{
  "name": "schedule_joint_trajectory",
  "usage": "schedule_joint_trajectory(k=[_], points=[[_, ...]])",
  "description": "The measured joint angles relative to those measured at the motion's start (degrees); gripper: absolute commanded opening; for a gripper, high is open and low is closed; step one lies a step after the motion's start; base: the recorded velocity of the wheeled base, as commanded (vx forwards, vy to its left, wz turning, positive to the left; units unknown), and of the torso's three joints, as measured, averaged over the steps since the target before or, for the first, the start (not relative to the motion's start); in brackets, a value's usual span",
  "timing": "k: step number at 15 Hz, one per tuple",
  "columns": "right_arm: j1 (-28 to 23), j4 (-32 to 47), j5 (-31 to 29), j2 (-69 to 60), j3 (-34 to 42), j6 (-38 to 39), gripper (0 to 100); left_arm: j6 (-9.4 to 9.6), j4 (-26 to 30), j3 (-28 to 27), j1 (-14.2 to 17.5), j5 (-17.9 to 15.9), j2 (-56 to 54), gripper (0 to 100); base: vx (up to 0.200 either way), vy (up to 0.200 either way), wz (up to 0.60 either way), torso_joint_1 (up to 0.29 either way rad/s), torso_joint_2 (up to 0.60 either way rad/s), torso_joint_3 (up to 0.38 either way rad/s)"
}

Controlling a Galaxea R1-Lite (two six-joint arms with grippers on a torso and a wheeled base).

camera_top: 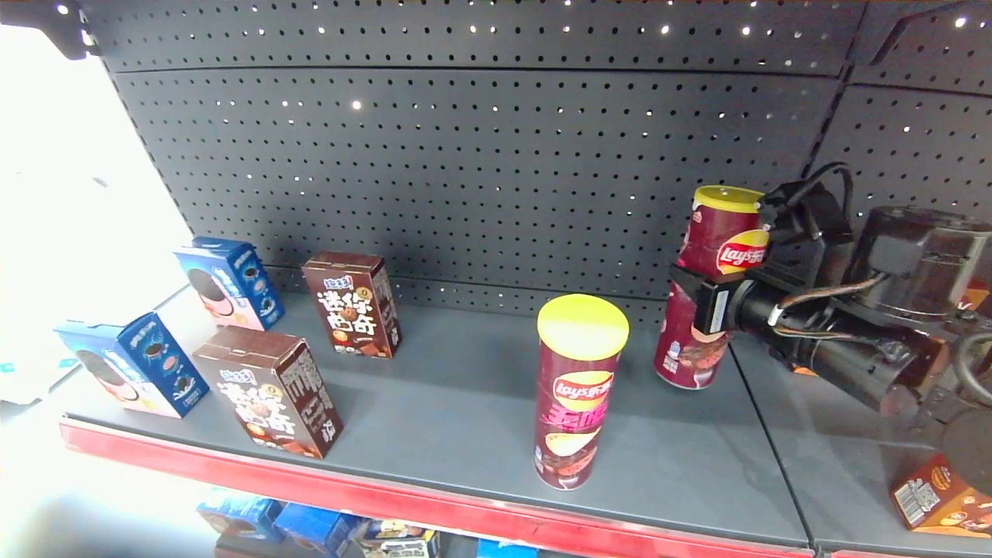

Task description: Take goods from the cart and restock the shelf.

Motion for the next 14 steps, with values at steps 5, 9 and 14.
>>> schedule_joint_trajectory(k=[5,9,14], points=[[-0.3,-1.3,6.4,8.1,-6.8,0.0,0,0.00,0.0,0.0,0.0,0.0,0.0,100,0.000,0.000,0.00,0.000,0.00,0.000],[-1.2,-3.8,11.9,14.2,-12.2,0.0,0,0.00,0.0,0.0,0.0,0.0,0.0,100,0.000,0.000,0.00,0.000,0.00,0.000],[-2.1,-8.8,17.6,19.8,-13.9,0.0,0,0.00,0.0,0.0,0.0,0.0,0.0,100,0.000,0.000,0.00,0.000,0.00,0.000]])
